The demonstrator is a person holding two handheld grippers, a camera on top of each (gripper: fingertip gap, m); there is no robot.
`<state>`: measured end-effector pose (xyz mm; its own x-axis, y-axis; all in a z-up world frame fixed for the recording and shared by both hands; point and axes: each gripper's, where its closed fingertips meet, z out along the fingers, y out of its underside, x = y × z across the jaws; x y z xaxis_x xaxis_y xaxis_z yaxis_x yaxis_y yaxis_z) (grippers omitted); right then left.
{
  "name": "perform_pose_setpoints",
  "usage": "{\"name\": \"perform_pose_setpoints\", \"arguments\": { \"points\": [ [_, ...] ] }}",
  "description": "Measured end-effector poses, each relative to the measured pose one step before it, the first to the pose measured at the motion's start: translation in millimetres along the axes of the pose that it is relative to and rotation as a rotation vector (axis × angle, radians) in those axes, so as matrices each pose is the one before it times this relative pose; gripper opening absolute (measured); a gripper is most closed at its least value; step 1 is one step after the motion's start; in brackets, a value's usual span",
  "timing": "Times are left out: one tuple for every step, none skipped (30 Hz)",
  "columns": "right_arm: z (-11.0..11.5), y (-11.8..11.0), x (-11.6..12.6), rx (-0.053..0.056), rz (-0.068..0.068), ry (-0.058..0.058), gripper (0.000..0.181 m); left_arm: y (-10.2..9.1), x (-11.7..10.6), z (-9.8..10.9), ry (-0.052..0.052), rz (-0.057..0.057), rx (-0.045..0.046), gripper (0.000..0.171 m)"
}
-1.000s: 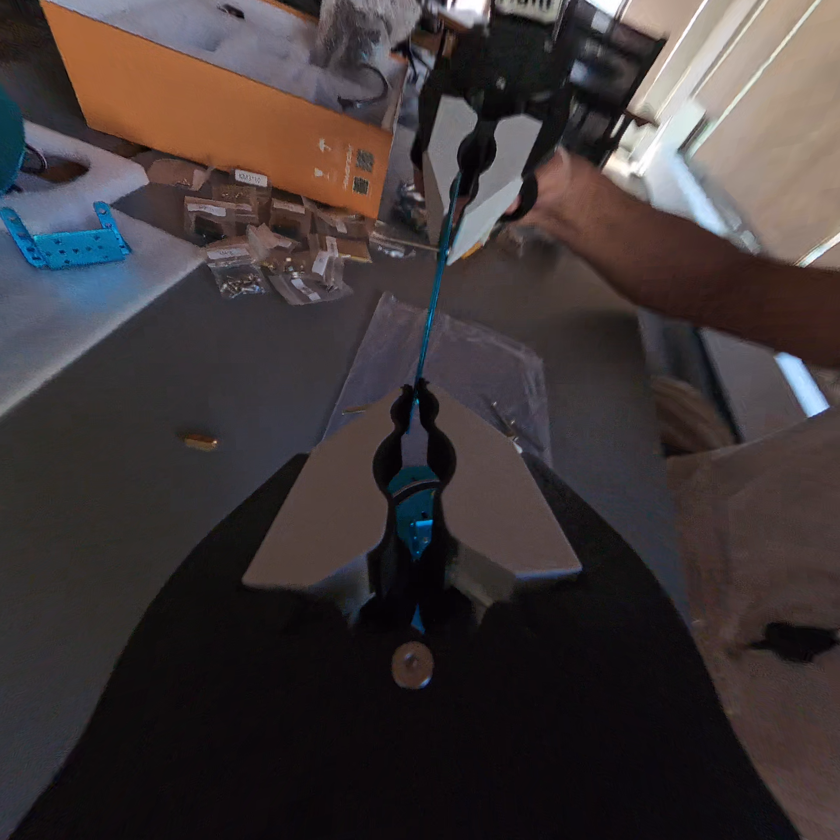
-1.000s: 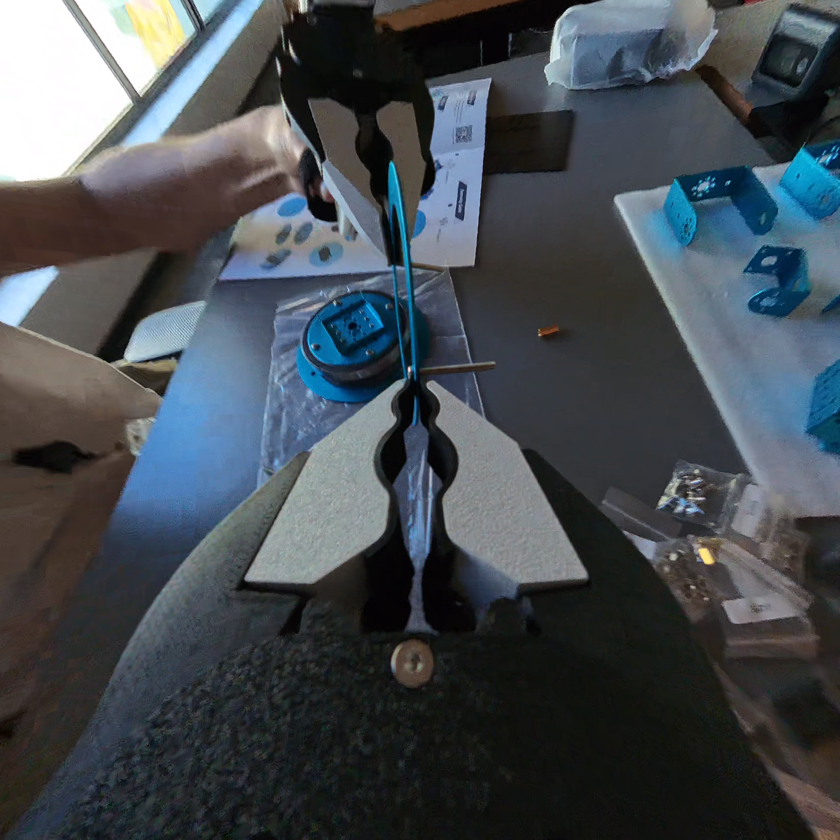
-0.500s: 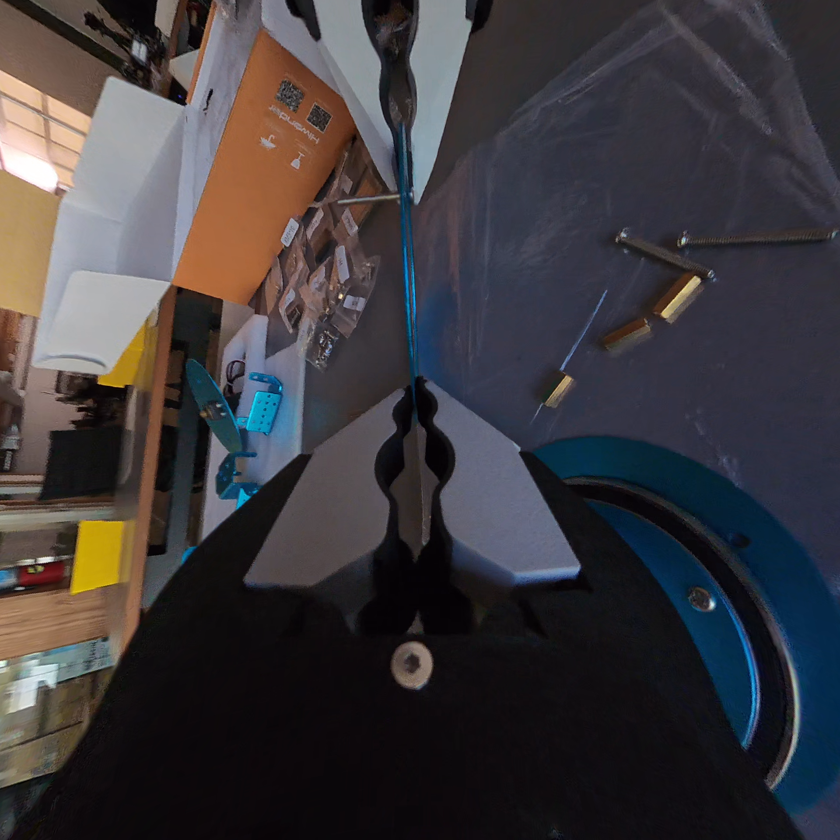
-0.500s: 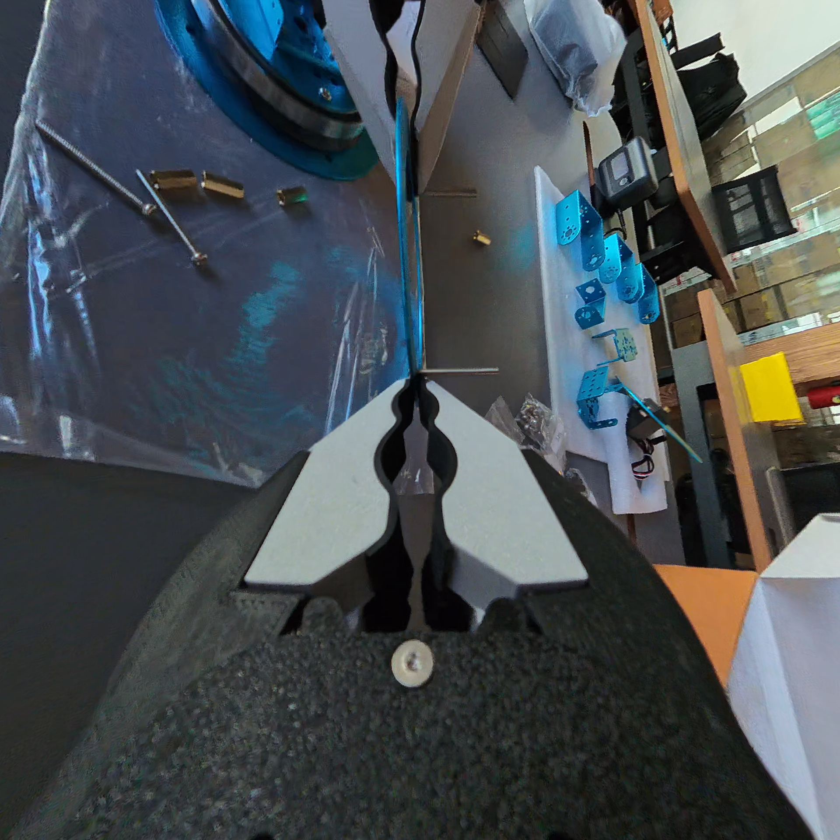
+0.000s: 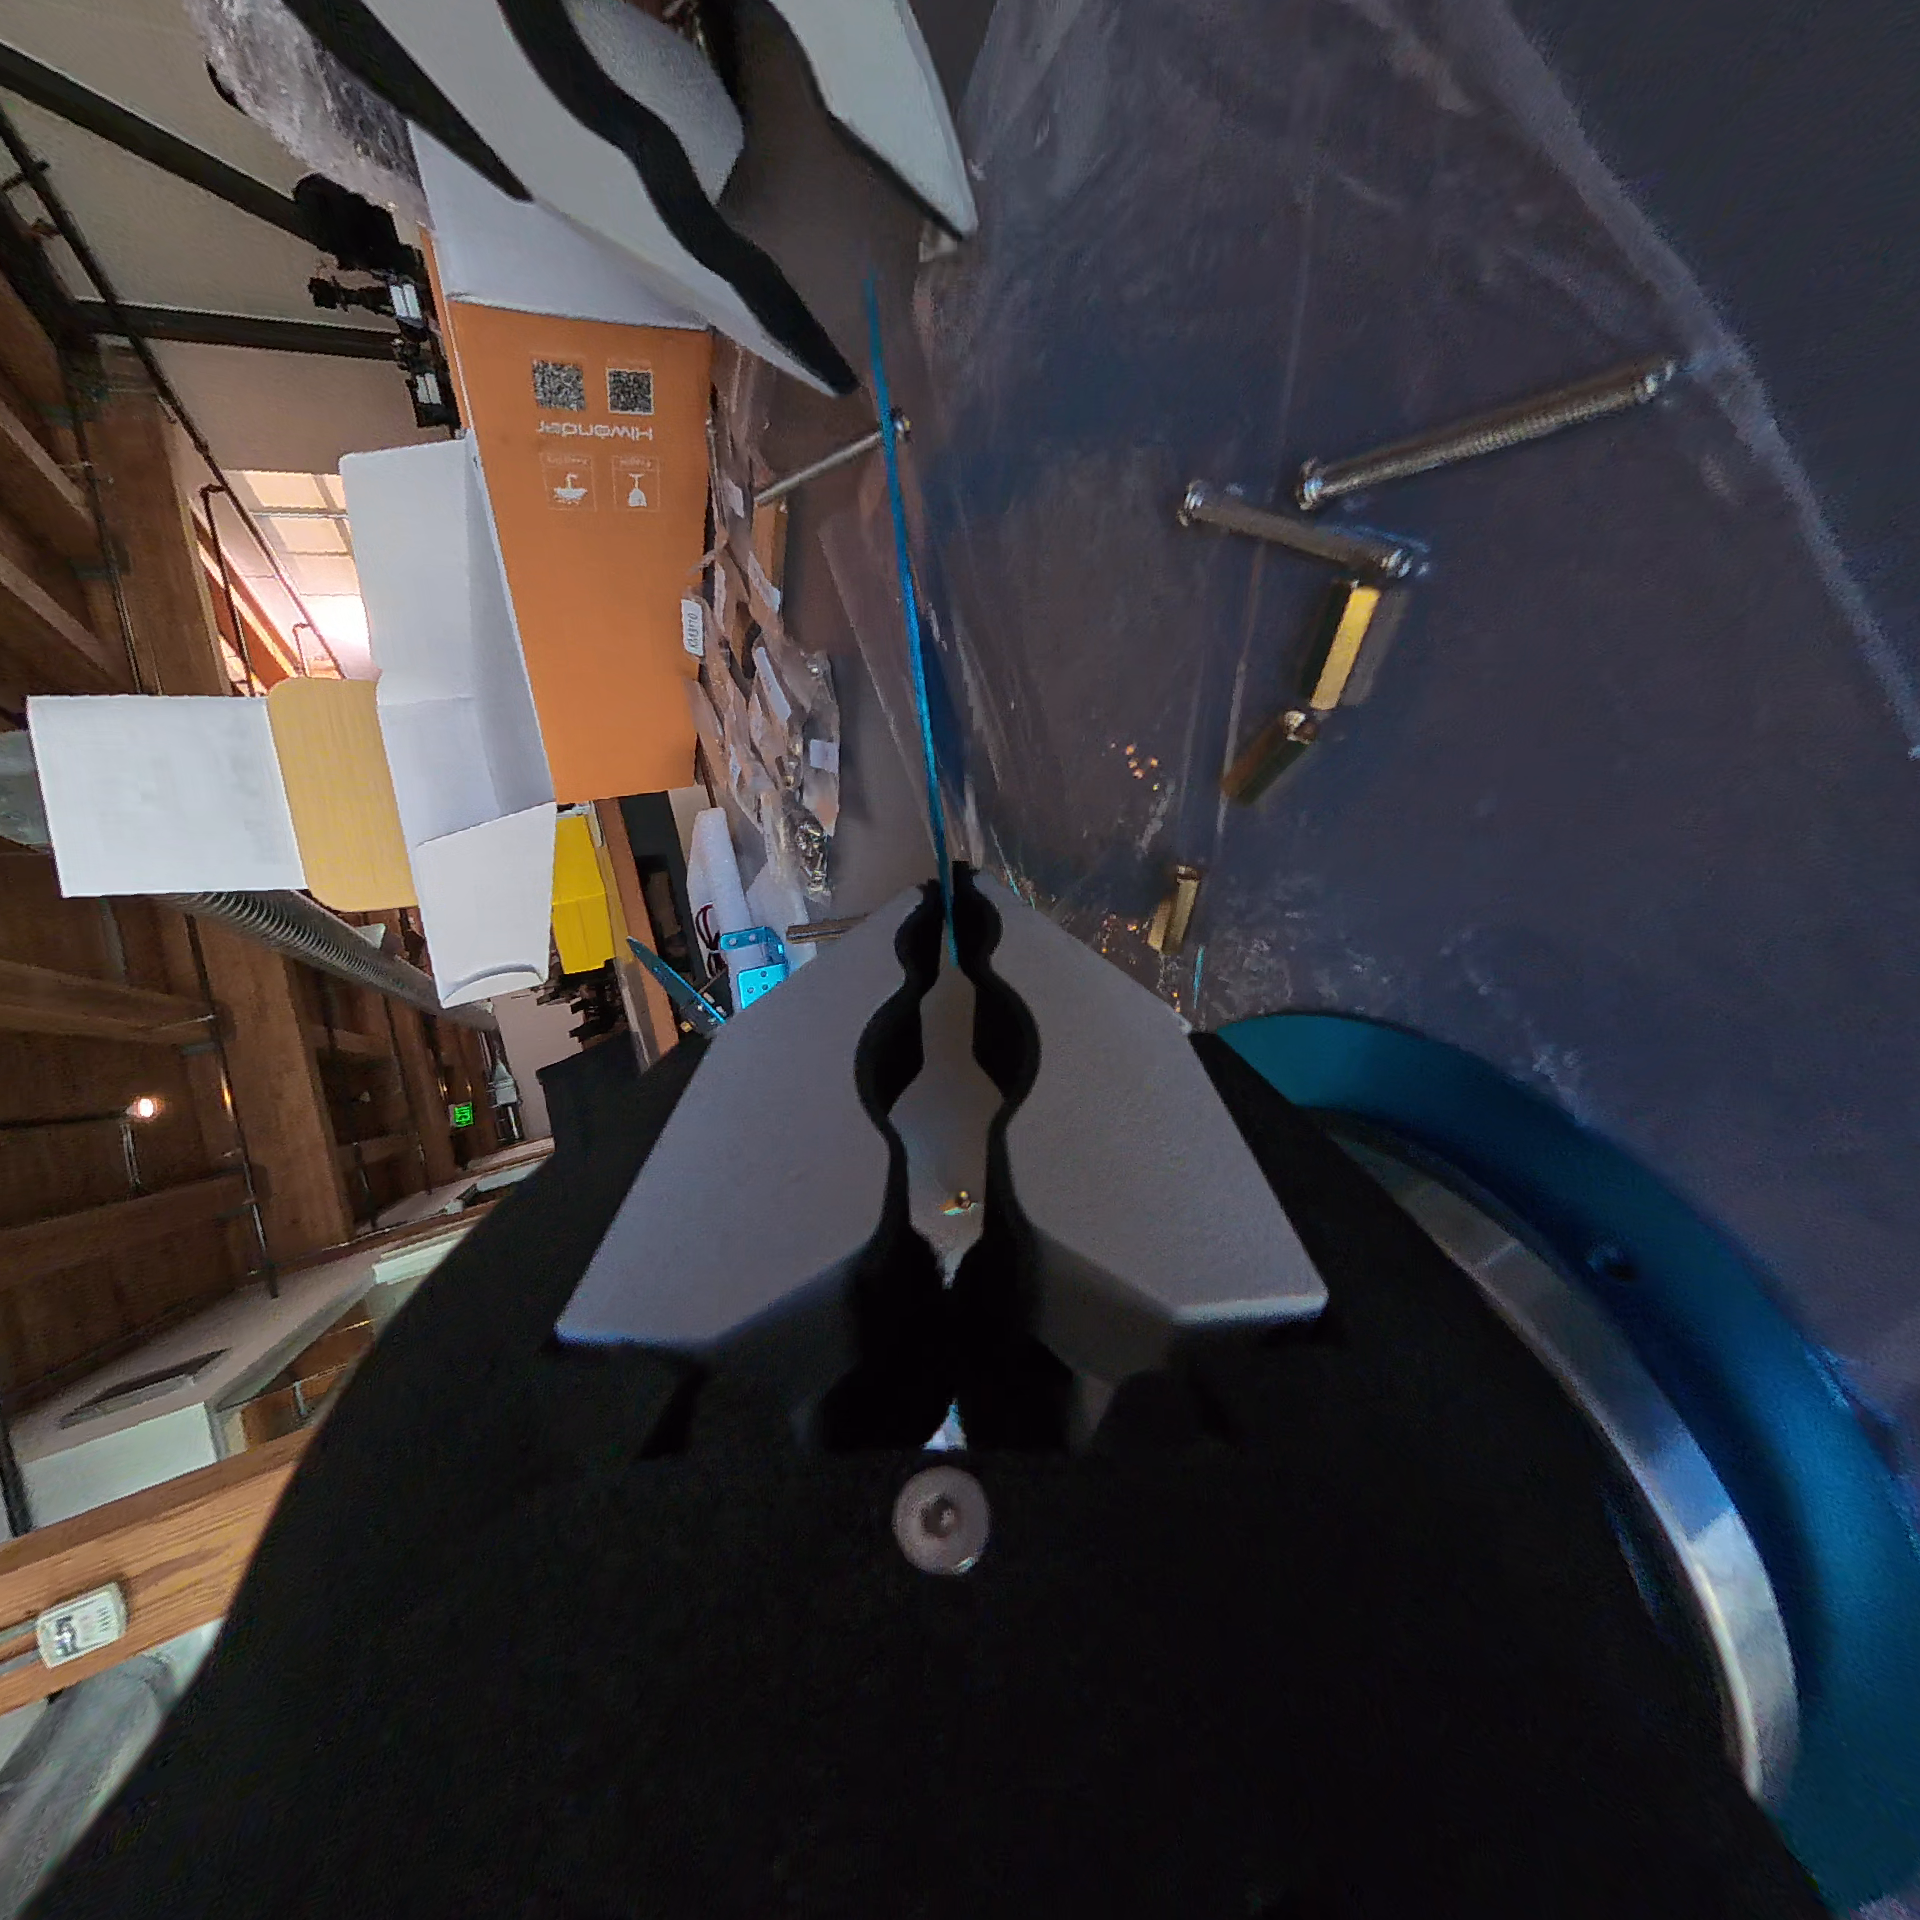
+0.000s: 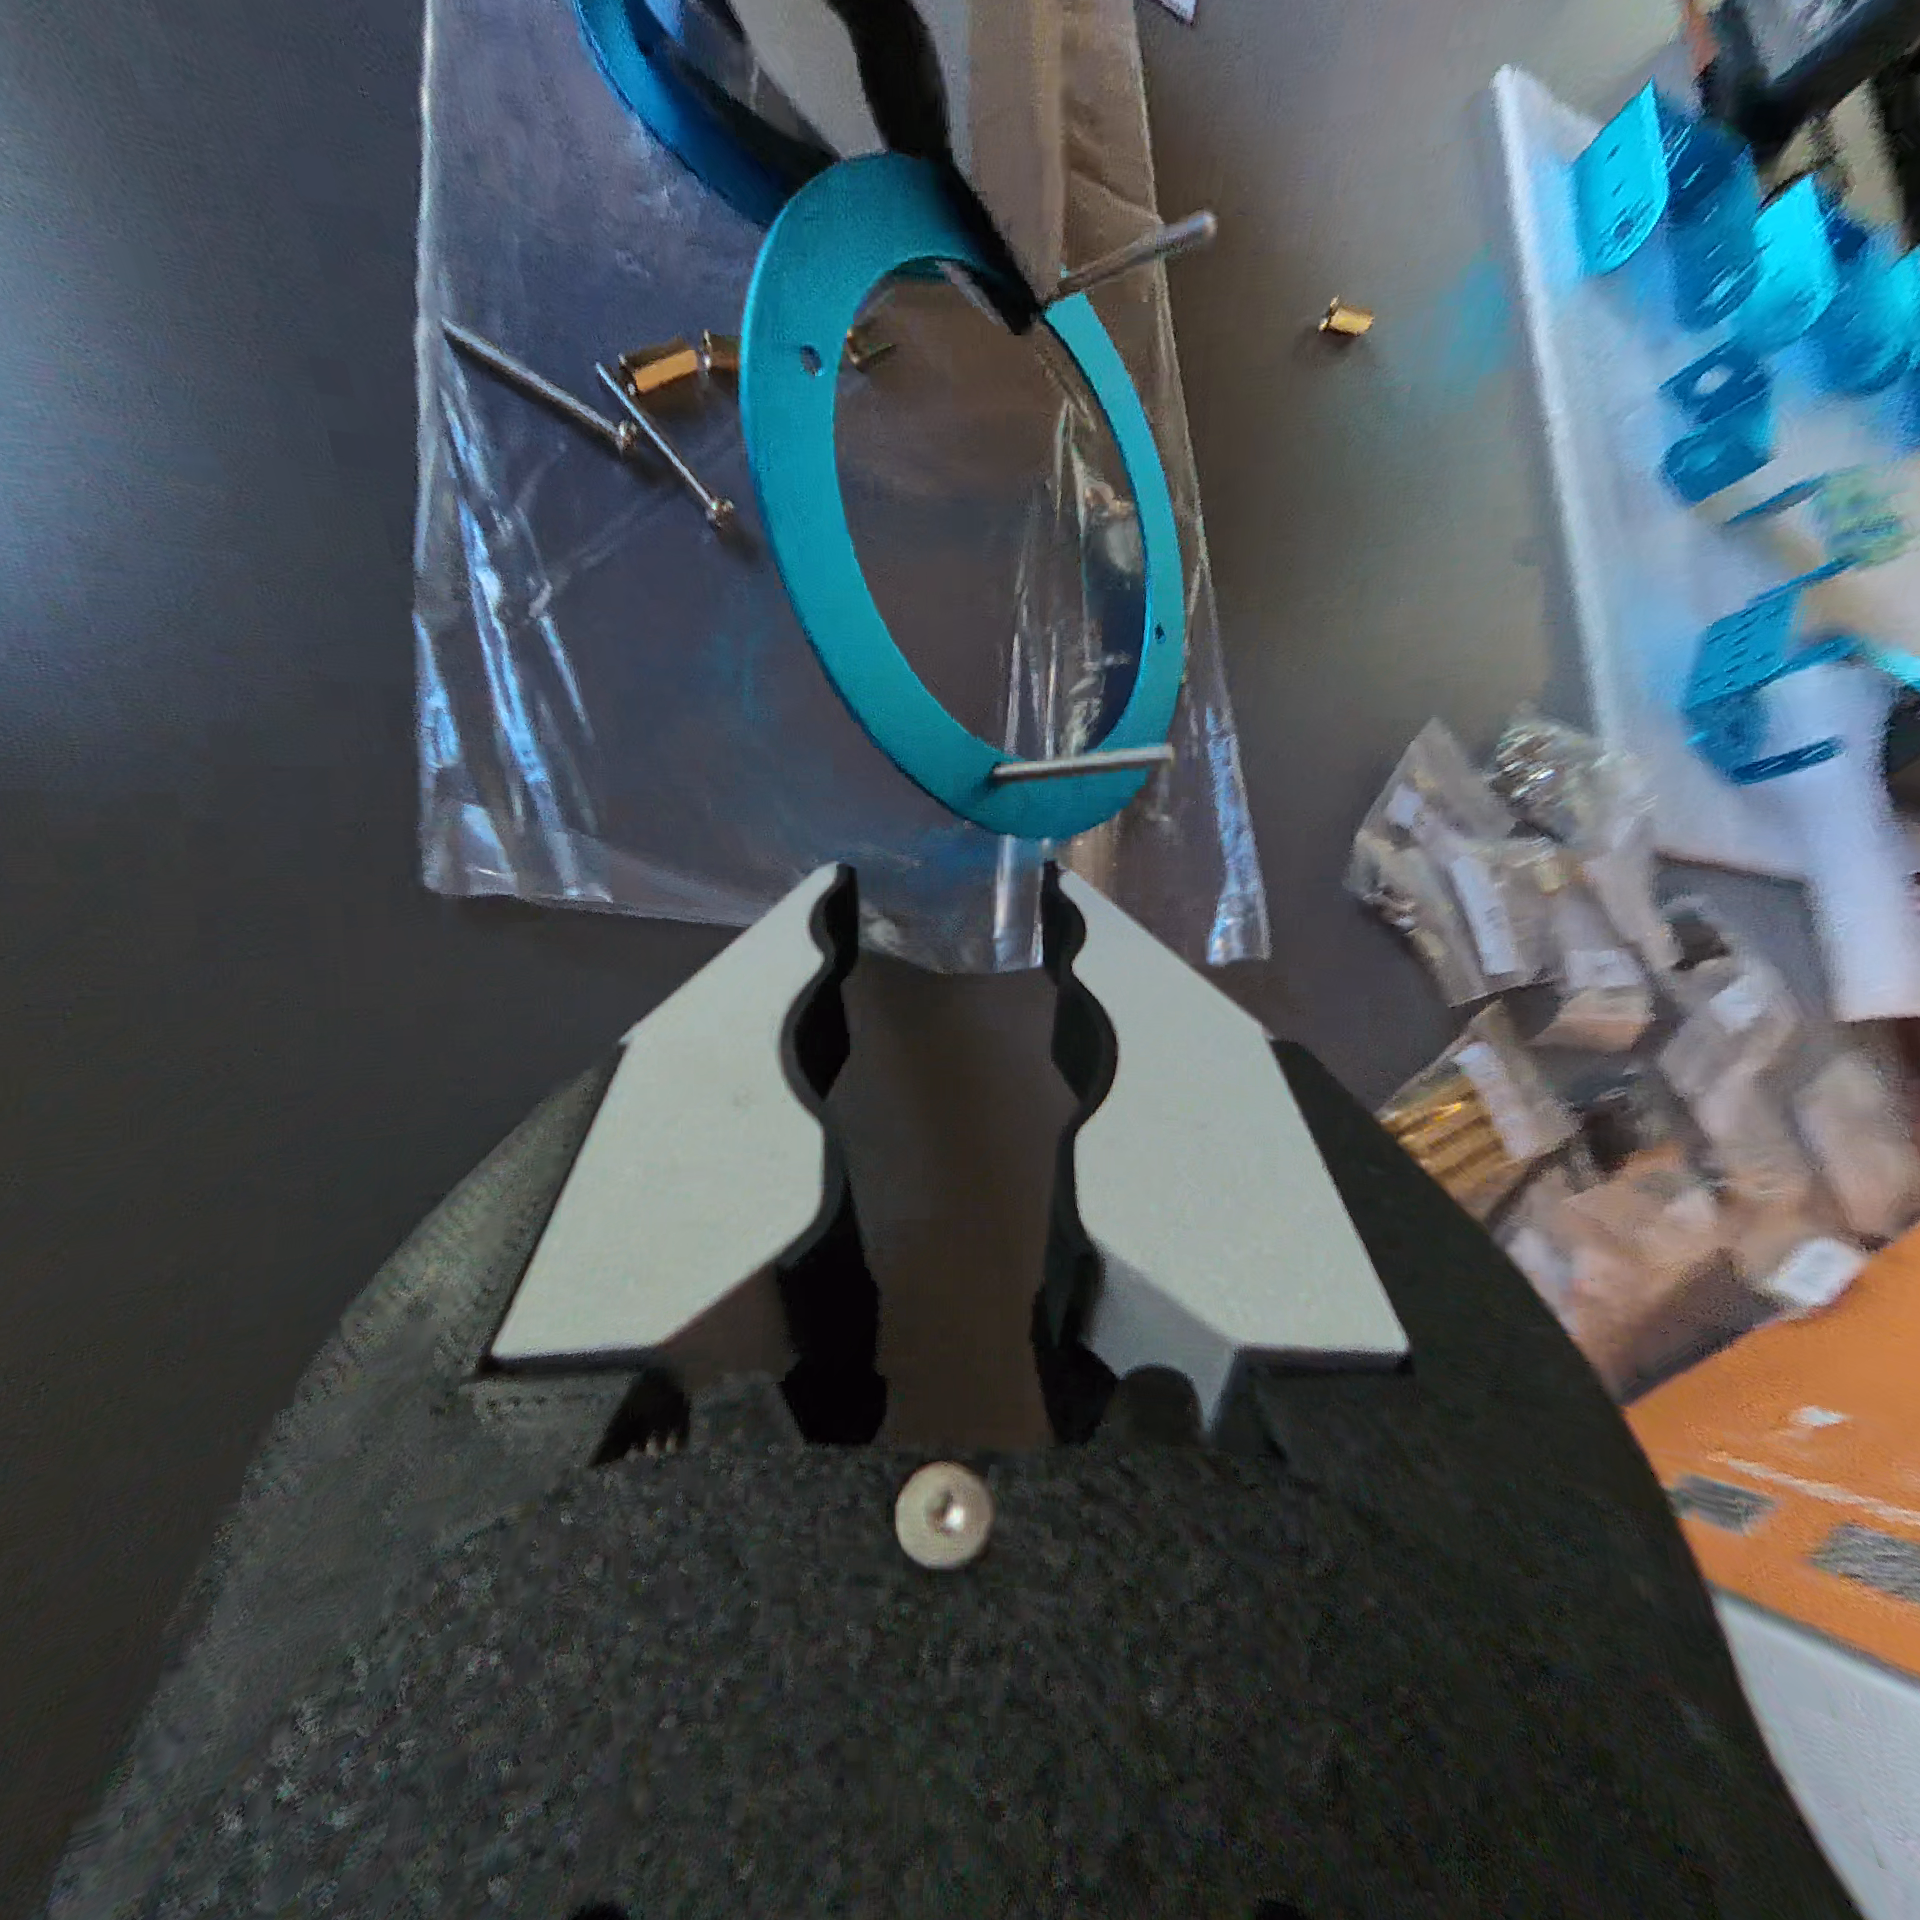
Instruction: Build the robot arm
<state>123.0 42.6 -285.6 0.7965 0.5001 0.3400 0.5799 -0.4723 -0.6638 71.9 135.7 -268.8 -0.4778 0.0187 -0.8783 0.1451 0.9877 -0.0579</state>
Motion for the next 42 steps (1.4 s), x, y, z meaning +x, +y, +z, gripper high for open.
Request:
{"name": "perform_pose_setpoints", "arguments": {
  "points": [
    [-1.64, 0.13, -2.07, 0.0123, 0.0628, -0.0460, 0.035, -0.67, 0.77, -0.34, 0.0068, 0.0106, -0.00403, 0.001],
    [-1.47, -1.52, -0.85, 0.0249, 0.0647, -0.0416, 0.035, -0.39, 0.87, -0.26, 0.0049, 0.0145, -0.00667, 0.001],
    [-1.17, -2.40, 7.58, 0.0285, 0.0753, 0.0050, 0.033, -0.11, 0.68, -0.06, 0.0011, 0.0191, -0.00940, 0.002],
    [-0.43, -3.03, 4.91, 0.0307, 0.0700, -0.0164, 0.033, -0.05, 1.08, 0.04, 0.0017, 0.0192, -0.01082, 0.002],
    [-0.19, -5.17, -2.23, 0.0393, 0.0687, -0.0605, 0.033, -0.39, 0.89, -0.06, 0.0006, 0.0143, -0.00939, 0.002],
    [0.13, -3.60, 3.42, 0.0252, 0.0745, -0.0226, 0.030, -0.82, 0.61, 0.04, 0.0015, 0.0077, -0.00601, 0.002],
    [0.52, -2.02, 1.34, 0.0091, 0.0507, -0.0323, 0.030, -0.59, 0.13, 0.07, 0.0003, 0.0042, -0.00515, 0.002],
    [0.81, -2.80, -3.31, 0.0154, 0.0401, -0.0502, 0.028, -0.65, -0.44, -0.01, -0.0019, 0.0032, -0.00318, 0.002],
    [1.74, -0.60, 1.91, 0.0038, 0.0319, -0.0084, 0.026, -0.53, -0.17, 0.14, 0.0008, 0.0025, -0.00239, 0.002],
    [2.35, 0.68, 0.82, -0.0074, 0.0066, -0.0076, 0.024, -0.26, -0.27, 0.21, -0.0016, 0.0051, -0.00251, 0.002],
    [2.46, 0.03, -0.94, -0.0001, 0.0023, -0.0104, 0.020, -0.19, -0.19, 0.40, -0.0019, 0.0055, -0.00229, 0.002],
    [2.63, 1.36, 0.99, -0.0101, 0.0024, 0.0039, 0.013, -0.12, -0.13, 0.56, -0.0011, 0.0026, -0.00313, 0.002],
    [2.43, 1.30, -0.65, -0.0140, -0.0037, -0.0057, 0.012, -0.26, -0.12, 0.53, -0.0013, 0.0018, -0.00153, 0.003],
    [1.75, -1.00, 0.28, 0.0023, 0.0075, 0.0040, 0.007, -0.57, 0.26, 0.44, 0.0003, 0.0027, 0.00031, 0.003],
    [0.56, -1.09, 1.12, -0.0009, 0.0071, 0.0110, 0.003, -0.09, 0.90, 0.71, 0.0037, 0.0015, -0.00286, 0.003],
    [-0.39, -0.36, -1.09, -0.0090, -0.0052, -0.0006, 0.002, 0.49, 1.01, 1.05, 0.0032, -0.0006, -0.00392, 0.003],
    [-1.35, -0.91, -0.23, -0.0017, -0.0182, 0.0098, 0.002, -0.31, 0.79, 0.75, 0.0020, -0.0016, 0.00286, 0.003],
    [-2.09, -2.17, 1.09, 0.0096, -0.0282, 0.0237, 0.002, -0.38, 0.66, 0.93, 0.0038, -0.0052, 0.00404, 0.004],
    [-2.47, -2.25, 1.47, 0.0151, -0.0226, 0.0244, 0.002, 0.02, -0.10, 1.30, 0.0022, -0.0122, 0.00102, 0.004],
    [-2.41, -1.53, 1.94, 0.0137, -0.0115, 0.0204, 0.002, 0.06, -0.76, 1.55, 0.0004, -0.0158, 0.00202, 0.004],
    [-1.75, -0.17, 2.74, 0.0107, 0.0027, 0.0182, 0.002, -0.40, -0.14, 1.58, 0.0032, -0.0116, 0.00461, 0.004],
    [-0.47, 2.31, 1.98, -0.0005, 0.0141, 0.0072, 0.002, -0.22, 1.17, 1.78, 0.0102, -0.0036, 0.00158, 0.005],
    [0.91, 4.35, 1.71, -0.0129, 0.0147, 0.0051, 0.002, 0.02, 1.61, 1.65, 0.0136, 0.0030, -0.00312, 0.006],
    [1.48, 4.38, 1.45, -0.0098, 0.0069, 0.0078, 0.002, -0.29, 1.74, 1.19, 0.0146, 0.0060, -0.00417, 0.006],
    [1.59, 4.75, 1.14, -0.0146, 0.0025, 0.0089, 0.002, -0.11, 2.55, 0.87, 0.0207, 0.0053, -0.00425, 0.007],
    [1.19, 4.42, 1.65, -0.0171, -0.0002, 0.0132, 0.002, 0.86, 2.72, 0.48, 0.0248, 0.0008, -0.00930, 0.008],
    [-0.10, 1.82, 1.09, -0.0079, -0.0007, 0.0097, 0.002, 0.61, 1.42, -0.30, 0.0199, -0.0055, -0.00660, 0.009],
    [-1.49, -0.10, 1.31, 0.0015, -0.0007, 0.0109, 0.002, -0.50, 0.16, -1.27, 0.0130, -0.0146, 0.00686, 0.012],
    [-1.38, 0.52, 1.09, -0.0026, -0.0015, 0.0079, 0.002, 0.08, -0.35, -1.77, 0.0116, -0.0170, 0.00675, 0.016],
    [-0.71, 1.56, 0.56, -0.0053, 0.0019, 0.0018, 0.002, 1.66, -2.40, -1.77, -0.0010, -0.0162, -0.00232, 0.019],
    [-0.55, 0.85, 0.18, 0.0024, 0.0059, -0.0015, 0.002, 1.17, -3.66, -2.39, -0.0110, -0.0162, 0.00388, 0.023],
    [-0.42, 0.40, 0.11, 0.0046, 0.0070, -0.0023, 0.002, 0.37, -3.48, -3.16, -0.0105, -0.0216, 0.01547, 0.024],
    [-0.55, 0.38, 0.12, 0.0001, 0.0059, -0.0021, 0.002, 0.17, -2.70, -3.40, -0.0014, -0.0379, 0.02240, 0.024],
    [-0.37, 0.29, 0.26, -0.0009, 0.0033, 0.0006, 0.002, -0.05, -1.38, -2.86, 0.0145, -0.0611, 0.02575, 0.023],
    [-0.14, 0.11, 0.07, 0.0012, 0.0011, 0.0003, 0.002, -0.30, -1.14, -2.18, 0.0261, -0.0805, 0.02657, 0.023],
    [0.10, 0.01, -0.03, 0.0005, 0.0010, 0.0002, 0.002, -0.53, -1.55, -1.40, 0.0326, -0.0929, 0.02695, 0.023],
    [0.19, -0.13, 0.00, -0.0004, 0.0007, -0.0003, 0.002, -0.45, -2.60, -0.46, 0.0344, -0.0977, 0.02580, 0.023],
    [0.35, -0.21, 0.06, 0.0004, 0.0015, -0.0005, 0.002, -0.51, -2.73, 0.42, 0.0437, -0.1003, 0.02402, 0.023],
    [0.38, -0.27, 0.03, 0.0008, 0.0024, -0.0002, 0.002, -0.61, -0.93, 1.24, 0.0605, -0.1013, 0.02023, 0.023],
    [0.27, -0.14, -0.22, 0.0003, 0.0023, -0.0018, 0.002, -0.54, 0.68, 2.27, 0.0732, -0.0957, 0.01158, 0.023],
    [0.22, -0.08, -0.36, 0.0003, 0.0014, -0.0024, 0.002, -0.57, -0.20, 2.83, 0.0653, -0.0804, 0.00595, 0.024],
    [0.03, -0.05, 0.01, 0.0010, 0.0027, -0.0007, 0.002, -2.47, -2.36, 2.69, 0.0428, -0.0597, 0.01450, 0.024]
  ]
}}
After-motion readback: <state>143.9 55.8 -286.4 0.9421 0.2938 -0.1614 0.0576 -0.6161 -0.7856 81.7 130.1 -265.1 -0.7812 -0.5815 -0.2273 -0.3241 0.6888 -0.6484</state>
